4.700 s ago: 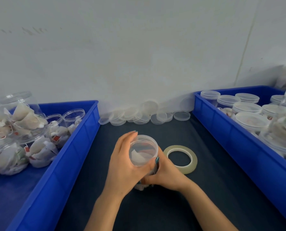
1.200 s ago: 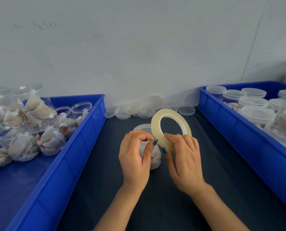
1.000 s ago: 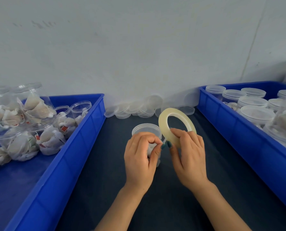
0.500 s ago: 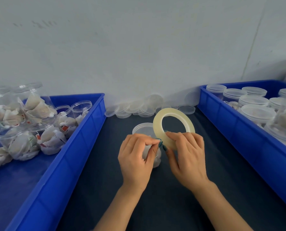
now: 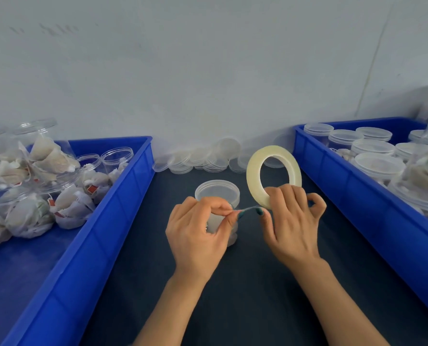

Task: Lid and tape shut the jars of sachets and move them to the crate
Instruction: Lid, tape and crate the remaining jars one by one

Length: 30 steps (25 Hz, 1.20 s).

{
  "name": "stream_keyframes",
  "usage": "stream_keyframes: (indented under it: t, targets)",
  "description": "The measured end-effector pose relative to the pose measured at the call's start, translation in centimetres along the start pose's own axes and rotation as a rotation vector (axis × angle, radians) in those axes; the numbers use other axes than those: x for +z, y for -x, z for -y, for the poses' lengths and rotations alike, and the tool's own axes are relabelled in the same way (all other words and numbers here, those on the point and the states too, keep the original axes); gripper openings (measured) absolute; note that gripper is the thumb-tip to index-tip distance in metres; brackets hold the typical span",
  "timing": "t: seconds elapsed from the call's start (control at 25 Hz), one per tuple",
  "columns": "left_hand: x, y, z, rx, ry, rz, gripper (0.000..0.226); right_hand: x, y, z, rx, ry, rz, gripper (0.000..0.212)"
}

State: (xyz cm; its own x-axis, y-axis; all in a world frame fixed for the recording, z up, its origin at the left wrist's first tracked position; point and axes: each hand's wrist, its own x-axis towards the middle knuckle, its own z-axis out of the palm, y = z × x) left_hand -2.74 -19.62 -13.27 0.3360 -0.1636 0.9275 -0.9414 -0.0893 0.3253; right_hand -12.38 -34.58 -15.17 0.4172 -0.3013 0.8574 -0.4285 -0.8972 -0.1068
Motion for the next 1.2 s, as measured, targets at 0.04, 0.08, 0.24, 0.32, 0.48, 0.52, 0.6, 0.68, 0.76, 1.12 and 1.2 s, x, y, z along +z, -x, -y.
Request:
stream_keyframes:
  t: [0.04, 0.08, 0.24, 0.32, 0.48, 0.52, 0.6, 0.68, 0.76, 1.12, 1.2]
  targets:
    - [-0.4, -0.2, 0.2, -0.044, 0.004, 0.002, 0.016, 0.1, 0.0, -0.3, 0.010, 0.008, 0.016, 0.034]
    - [-0.8, -0.5, 0.5, -0.090, 0.010, 0.004, 0.017, 0.2, -0.1, -0.6, 0.026, 0.020, 0.027, 0.034]
    - [-2.1, -0.5, 0.7, -0.173, 0.055, 0.076, 0.019, 0.4, -0.3, -1.5, 0.115, 0.045, 0.068, 0.051]
    - [-2.9, -0.1, 0.9, -0.196, 0.068, 0.109, 0.022, 0.5, -0.2, -1.7, 0.138, 0.051, 0.092, 0.059]
    - [-4.3, 0.1, 1.7, -0.305, 0.078, 0.140, 0.027, 0.9, -0.1, -1.5, 0.149, 0.043, 0.157, 0.070]
    - [-4.5, 0.1, 1.8, -0.334, 0.077, 0.143, 0.028, 1.0, -0.2, -1.4, 0.156, 0.041, 0.172, 0.072]
    - [-4.4, -0.1, 2.1, -0.376, 0.073, 0.145, 0.028, 1.0, -0.2, -1.5, 0.171, 0.040, 0.194, 0.073]
    - [-4.3, 0.0, 2.4, -0.405, 0.068, 0.140, 0.027, 1.0, -0.2, -1.4, 0.186, 0.030, 0.217, 0.072]
    - [-4.3, 0.1, 2.8, -0.432, 0.072, 0.130, 0.027, 1.1, -0.1, -1.2, 0.195, 0.028, 0.231, 0.069]
    - [-3.4, 0.4, 4.2, -0.552, 0.020, 0.101, 0.027, 1.4, -0.6, 0.1, 0.239, -0.003, 0.228, 0.067]
    - [-2.8, 0.3, 4.3, -0.574, 0.004, 0.114, 0.026, 1.5, -0.7, 0.2, 0.243, -0.003, 0.248, 0.069]
